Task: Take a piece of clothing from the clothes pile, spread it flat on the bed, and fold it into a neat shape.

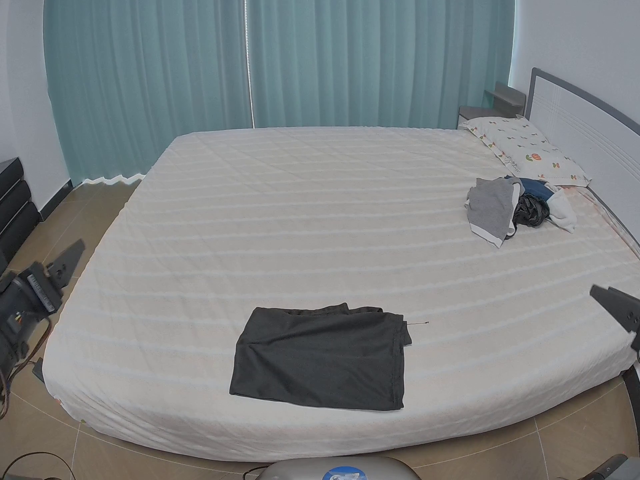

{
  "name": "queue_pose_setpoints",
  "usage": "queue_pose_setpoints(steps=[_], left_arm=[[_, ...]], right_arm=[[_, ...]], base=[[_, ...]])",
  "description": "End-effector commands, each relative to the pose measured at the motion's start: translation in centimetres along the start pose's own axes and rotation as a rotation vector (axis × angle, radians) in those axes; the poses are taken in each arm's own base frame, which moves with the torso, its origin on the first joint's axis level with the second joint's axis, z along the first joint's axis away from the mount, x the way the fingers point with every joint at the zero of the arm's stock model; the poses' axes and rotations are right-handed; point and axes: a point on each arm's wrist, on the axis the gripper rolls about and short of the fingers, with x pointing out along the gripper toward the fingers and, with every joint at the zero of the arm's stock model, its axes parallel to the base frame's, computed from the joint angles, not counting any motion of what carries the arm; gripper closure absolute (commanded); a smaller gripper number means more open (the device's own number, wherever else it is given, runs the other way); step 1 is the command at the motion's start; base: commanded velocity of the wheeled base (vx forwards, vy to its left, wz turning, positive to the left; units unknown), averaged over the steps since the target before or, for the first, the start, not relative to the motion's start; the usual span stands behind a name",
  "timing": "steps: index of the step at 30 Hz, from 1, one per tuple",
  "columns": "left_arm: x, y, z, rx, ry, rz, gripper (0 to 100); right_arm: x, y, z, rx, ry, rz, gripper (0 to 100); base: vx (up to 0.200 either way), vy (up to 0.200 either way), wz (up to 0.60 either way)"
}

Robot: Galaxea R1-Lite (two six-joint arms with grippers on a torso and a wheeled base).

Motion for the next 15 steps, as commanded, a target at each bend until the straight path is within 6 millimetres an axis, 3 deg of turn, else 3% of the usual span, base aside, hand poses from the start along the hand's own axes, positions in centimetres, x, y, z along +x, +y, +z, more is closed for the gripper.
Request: queue_pose_setpoints(steps=[1,9,15], left_arm=[[-11.6,3.7,-1.7,0.147,-0.234,0.122,0],[-14.3,4.5,-3.0,0.167,-0.320,0.187,0],[-14.4,4.9,-4.5,0.179,-0.298,0.260,0]], right_arm=[[-9.0,0.8,-6.9,-0.233,-0.119,0.155,0],[-10.9,0.3,-10.3,-0.380,-0.121,0.064,0],[-10.7,-0.2,-11.6,-0.387,-0.140,0.034,0]], base=[[0.000,0.000,0.00],[0.000,0.000,0.00],[0.000,0.000,0.00]])
